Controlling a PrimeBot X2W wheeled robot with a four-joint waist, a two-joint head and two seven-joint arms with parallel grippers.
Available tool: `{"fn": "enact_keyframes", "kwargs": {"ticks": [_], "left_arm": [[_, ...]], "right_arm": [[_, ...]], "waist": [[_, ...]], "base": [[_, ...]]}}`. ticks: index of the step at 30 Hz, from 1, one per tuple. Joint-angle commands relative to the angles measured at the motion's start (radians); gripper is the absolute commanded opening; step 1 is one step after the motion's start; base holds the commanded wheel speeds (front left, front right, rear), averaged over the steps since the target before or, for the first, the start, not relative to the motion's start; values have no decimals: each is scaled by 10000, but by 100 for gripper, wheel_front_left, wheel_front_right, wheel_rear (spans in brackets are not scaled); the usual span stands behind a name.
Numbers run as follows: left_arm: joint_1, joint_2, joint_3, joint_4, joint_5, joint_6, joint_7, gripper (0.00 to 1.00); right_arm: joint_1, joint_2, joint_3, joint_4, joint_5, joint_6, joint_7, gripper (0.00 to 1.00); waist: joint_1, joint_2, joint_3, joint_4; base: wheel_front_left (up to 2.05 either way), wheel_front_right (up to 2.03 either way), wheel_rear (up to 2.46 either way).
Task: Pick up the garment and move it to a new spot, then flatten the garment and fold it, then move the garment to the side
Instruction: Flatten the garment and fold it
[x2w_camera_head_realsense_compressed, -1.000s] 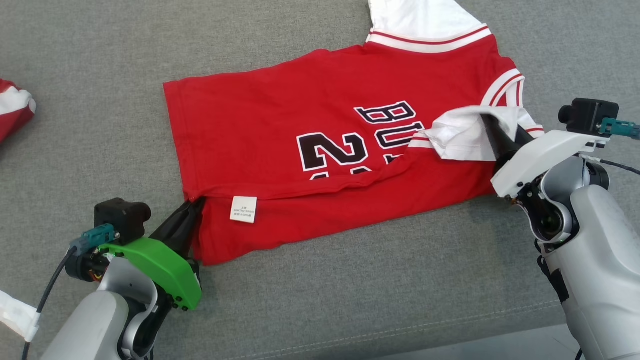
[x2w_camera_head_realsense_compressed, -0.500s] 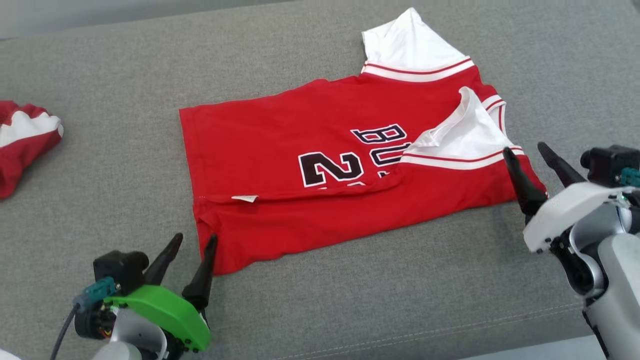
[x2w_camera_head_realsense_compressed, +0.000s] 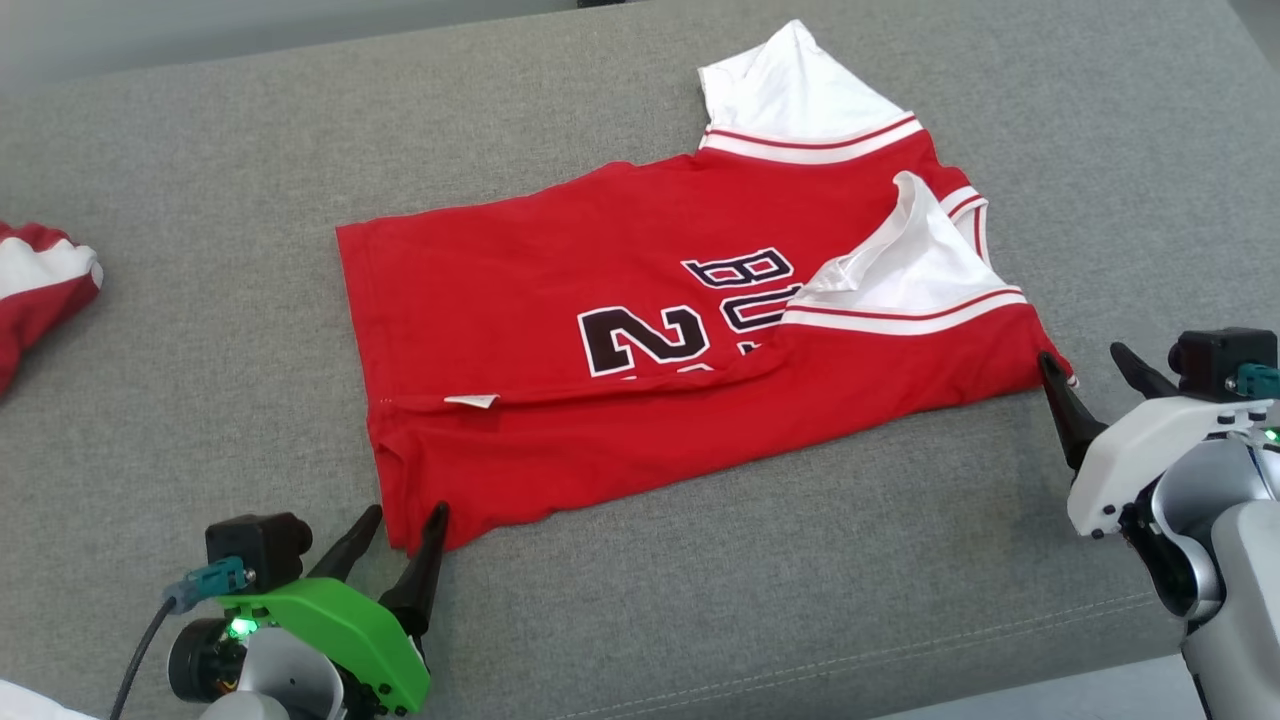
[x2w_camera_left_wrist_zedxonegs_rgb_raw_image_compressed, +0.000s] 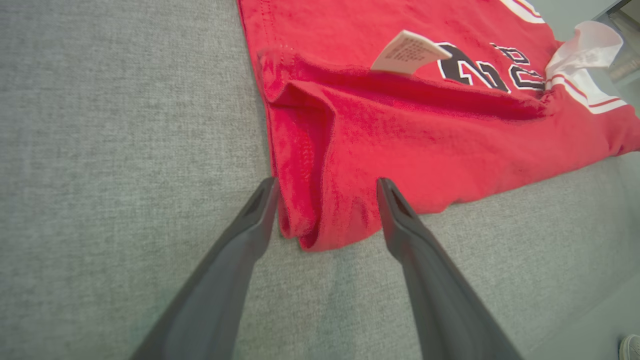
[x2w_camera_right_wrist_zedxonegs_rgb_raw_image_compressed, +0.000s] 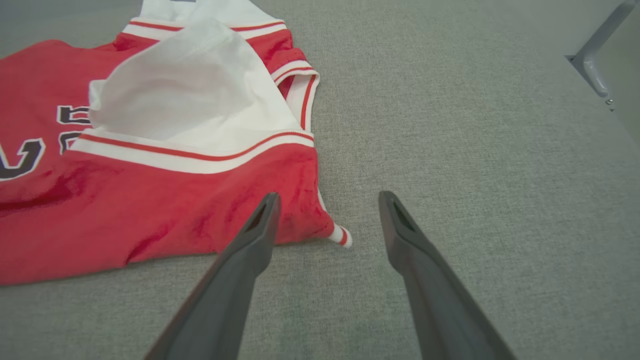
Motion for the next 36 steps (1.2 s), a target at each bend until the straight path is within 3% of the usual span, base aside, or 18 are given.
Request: {"fn": "enact_keyframes", "kwargs": {"ticks": [1, 9, 10, 11, 12, 13, 14, 15, 16, 25, 31, 36], "left_arm": [[-242, 78, 36, 39, -87, -65, 59, 100], [-645, -35, -299, 329, -333, -359, 795, 100], [-644, -48, -348, 373, -383, -417, 871, 79], [-641, -59, -387, 416, -430, -441, 939, 51], [-639, -29, -447, 475, -412, -489, 997, 42], [-629, 6, -505, 524, -410, -552, 1033, 24], [-582, 4, -556, 558, -479, -628, 1105, 0], [-536, 15, -637, 584, -544, -736, 1196, 0], [-494, 41, -727, 591, -605, -861, 1308, 0], [-332, 768, -363, 85, -1019, -1041, 1711, 0], [456, 1682, -114, -1055, -1314, -815, 2302, 0], [1273, 1948, -135, -1818, -1575, -549, 2640, 0]], "right_arm": [[-245, 72, -37, 129, -195, 0, 60, 100], [-946, 322, 86, 1143, -410, -1, 576, 100], [-987, 369, 99, 1293, -350, -1, 671, 100], [-1016, 390, 127, 1405, -280, -1, 763, 100], [-1023, 385, 210, 1500, -218, 0, 840, 100], [-1009, 405, 292, 1599, -55, 0, 942, 100], [-979, 427, 387, 1673, 142, 3, 1054, 56], [-965, 431, 458, 1712, 341, 5, 1130, 11], [-940, 392, 537, 1730, 562, 5, 1219, 0], [-475, -757, 999, 730, 2313, -8, 1926, 0], [569, -1666, 1158, -704, 3405, -9, 3123, 0], [1311, -1740, 1213, -1257, 3716, -8, 3842, 0]], "waist": [[0, 77, 378, 96], [0, 77, 905, 299], [0, 77, 921, 322], [0, 77, 929, 344], [0, 77, 928, 365], [0, 77, 915, 373], [0, 77, 885, 376], [0, 77, 858, 375], [0, 77, 815, 376], [0, 77, 85, 302], [0, 77, -76, 168], [0, 77, 257, 55]], "base": [[0, 0, 0], [0, 0, 0], [0, 0, 0], [0, 0, 0], [0, 0, 0], [0, 0, 0], [0, 0, 0], [0, 0, 0], [0, 0, 0], [0, 0, 0], [0, 0, 0], [0, 0, 0]]}}
